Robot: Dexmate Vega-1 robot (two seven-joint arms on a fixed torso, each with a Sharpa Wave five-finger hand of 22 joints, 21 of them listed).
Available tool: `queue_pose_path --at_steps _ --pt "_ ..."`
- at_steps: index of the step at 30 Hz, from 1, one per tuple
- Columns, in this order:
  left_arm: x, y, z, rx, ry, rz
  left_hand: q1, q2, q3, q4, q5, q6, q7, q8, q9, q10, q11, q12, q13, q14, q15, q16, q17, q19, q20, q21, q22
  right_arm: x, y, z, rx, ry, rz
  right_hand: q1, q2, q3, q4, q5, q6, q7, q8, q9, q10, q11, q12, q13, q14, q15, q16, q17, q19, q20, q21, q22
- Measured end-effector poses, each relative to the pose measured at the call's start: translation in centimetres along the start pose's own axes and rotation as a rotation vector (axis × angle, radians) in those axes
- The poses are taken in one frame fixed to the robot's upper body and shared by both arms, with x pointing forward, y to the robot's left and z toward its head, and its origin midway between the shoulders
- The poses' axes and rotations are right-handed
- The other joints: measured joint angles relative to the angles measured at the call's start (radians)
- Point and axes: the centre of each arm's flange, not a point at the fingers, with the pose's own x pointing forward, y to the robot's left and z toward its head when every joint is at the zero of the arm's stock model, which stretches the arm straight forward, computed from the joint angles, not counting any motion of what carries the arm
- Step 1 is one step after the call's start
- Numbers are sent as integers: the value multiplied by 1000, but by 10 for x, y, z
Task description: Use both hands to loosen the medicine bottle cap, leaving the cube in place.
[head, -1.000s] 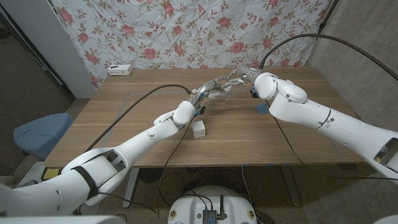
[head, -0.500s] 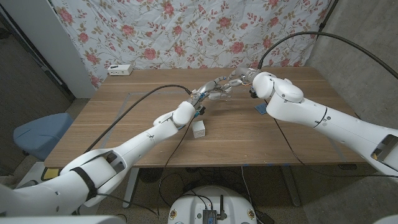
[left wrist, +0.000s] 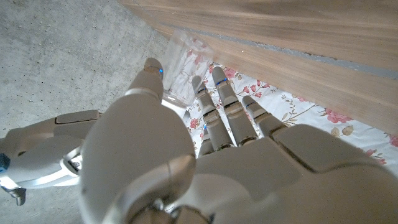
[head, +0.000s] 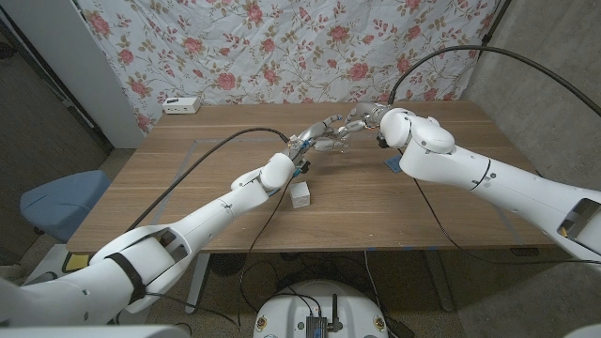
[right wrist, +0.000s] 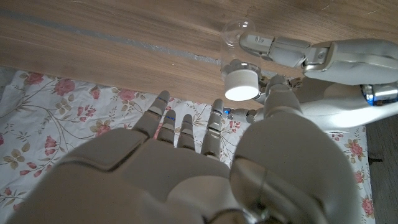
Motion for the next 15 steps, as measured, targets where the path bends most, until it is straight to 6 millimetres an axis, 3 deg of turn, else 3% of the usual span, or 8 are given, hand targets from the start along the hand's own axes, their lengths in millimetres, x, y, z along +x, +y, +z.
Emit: queue_pose_path --at_steps 15 --pt "0 -1 1 3 6 -4 0 0 3 -3 0 6 -5 0 0 0 0 0 0 0 0 0 0 0 0 0 0 2 1 -2 -7 6 2 20 -6 11 3 -7 39 -11 23 10 9 -9 8 0 9 -9 0 -2 7 0 0 0"
